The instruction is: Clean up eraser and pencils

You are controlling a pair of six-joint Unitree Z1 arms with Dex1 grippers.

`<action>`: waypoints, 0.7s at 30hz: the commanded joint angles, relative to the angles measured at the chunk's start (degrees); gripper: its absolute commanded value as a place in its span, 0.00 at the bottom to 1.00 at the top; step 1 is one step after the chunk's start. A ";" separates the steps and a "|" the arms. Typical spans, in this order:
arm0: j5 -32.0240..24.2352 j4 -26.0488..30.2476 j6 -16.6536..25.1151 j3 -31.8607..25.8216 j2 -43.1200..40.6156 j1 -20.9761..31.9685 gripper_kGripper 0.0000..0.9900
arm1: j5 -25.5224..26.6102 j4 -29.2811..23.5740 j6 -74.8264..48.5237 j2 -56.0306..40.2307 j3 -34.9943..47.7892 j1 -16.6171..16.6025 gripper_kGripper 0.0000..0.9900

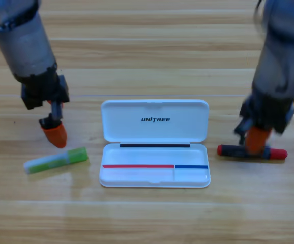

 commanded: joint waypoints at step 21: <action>2.19 -17.14 -1.17 17.52 2.85 1.03 0.90 | 5.93 3.84 -30.27 14.98 -15.75 7.41 0.00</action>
